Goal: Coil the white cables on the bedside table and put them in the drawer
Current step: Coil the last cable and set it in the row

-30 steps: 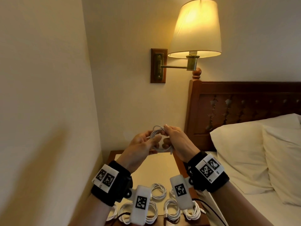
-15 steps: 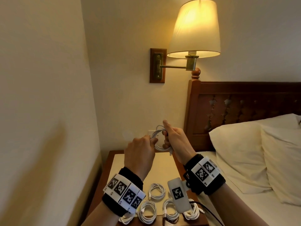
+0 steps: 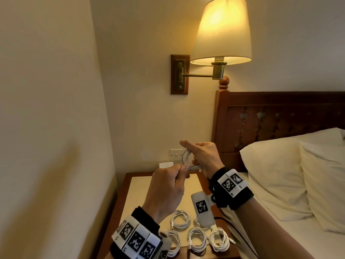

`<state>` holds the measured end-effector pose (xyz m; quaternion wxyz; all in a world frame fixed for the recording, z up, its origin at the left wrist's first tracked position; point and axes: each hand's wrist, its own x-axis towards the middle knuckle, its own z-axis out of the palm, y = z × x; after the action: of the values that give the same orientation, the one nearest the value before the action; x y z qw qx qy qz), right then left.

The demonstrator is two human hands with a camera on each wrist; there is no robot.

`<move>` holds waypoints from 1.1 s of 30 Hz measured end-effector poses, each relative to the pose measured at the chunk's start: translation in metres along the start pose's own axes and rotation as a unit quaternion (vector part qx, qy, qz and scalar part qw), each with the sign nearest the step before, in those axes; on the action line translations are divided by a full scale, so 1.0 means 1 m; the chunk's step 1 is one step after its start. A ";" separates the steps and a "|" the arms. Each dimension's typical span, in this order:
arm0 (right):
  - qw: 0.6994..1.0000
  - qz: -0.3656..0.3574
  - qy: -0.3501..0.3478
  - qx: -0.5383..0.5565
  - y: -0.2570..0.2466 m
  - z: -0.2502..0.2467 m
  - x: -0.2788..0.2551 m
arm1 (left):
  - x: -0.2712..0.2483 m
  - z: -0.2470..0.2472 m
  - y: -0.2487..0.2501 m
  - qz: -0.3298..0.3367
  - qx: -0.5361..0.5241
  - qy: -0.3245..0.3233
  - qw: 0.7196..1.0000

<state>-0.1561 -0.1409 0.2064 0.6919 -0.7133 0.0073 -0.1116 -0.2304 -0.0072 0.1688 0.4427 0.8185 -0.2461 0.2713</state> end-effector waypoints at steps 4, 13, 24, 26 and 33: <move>0.997 0.024 -0.025 0.067 -0.006 0.002 -0.004 | -0.002 -0.005 -0.016 -0.087 -0.041 0.004 0.995; 0.977 0.072 -0.111 0.169 0.010 0.011 -0.018 | 0.009 -0.011 -0.035 -0.228 -0.237 -0.045 0.943; 0.986 -0.028 -0.165 0.000 0.028 0.007 -0.022 | 0.017 -0.013 -0.049 -0.337 -0.429 -0.064 0.836; 0.978 -0.083 -0.161 -0.103 0.035 0.009 -0.022 | 0.019 -0.011 -0.052 -0.364 -0.440 -0.042 0.820; 0.946 -0.157 -0.162 -0.233 0.055 -0.004 -0.027 | 0.018 -0.012 -0.052 -0.314 -0.248 -0.075 0.913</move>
<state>-0.1748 -0.1427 0.1483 0.4723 -0.8549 -0.1914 -0.0970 -0.1867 0.0255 0.1556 0.6743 0.7352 -0.0681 -0.0143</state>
